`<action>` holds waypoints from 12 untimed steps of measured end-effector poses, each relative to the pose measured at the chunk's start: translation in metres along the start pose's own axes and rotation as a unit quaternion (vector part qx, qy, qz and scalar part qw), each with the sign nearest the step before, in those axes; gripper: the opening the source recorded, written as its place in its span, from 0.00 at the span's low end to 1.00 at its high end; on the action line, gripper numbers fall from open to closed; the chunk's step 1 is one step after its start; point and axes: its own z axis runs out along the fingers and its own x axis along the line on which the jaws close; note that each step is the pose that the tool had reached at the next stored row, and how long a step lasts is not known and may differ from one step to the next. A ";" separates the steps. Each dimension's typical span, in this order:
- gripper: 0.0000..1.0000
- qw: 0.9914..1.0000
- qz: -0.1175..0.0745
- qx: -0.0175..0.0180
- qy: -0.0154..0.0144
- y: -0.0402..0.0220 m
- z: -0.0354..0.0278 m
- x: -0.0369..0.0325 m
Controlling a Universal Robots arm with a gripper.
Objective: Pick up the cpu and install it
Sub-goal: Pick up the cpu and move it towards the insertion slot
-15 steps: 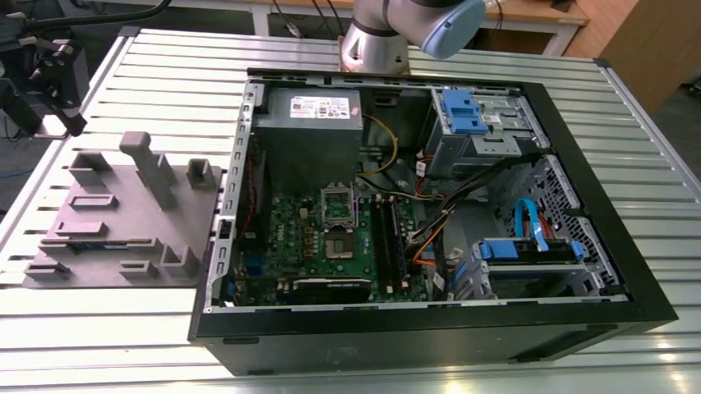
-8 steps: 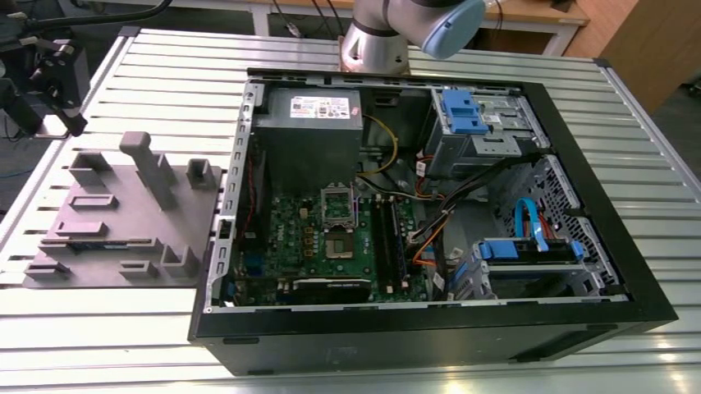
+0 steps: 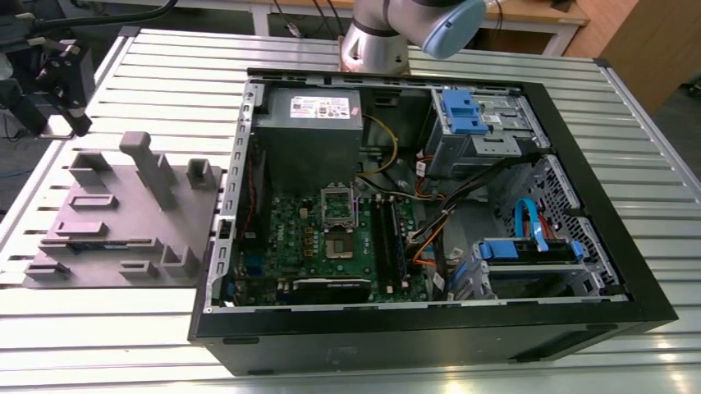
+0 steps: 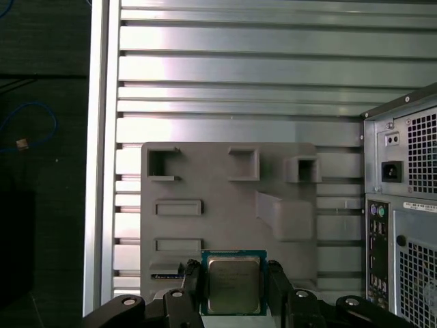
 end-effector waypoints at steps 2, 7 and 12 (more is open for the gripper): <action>0.48 1.000 0.000 0.000 0.000 0.0000 0.0000 -0.0017; 0.48 1.000 0.000 0.000 0.000 0.0000 0.0001 -0.0060; 0.48 1.000 0.000 0.000 0.000 0.0000 0.0002 -0.0105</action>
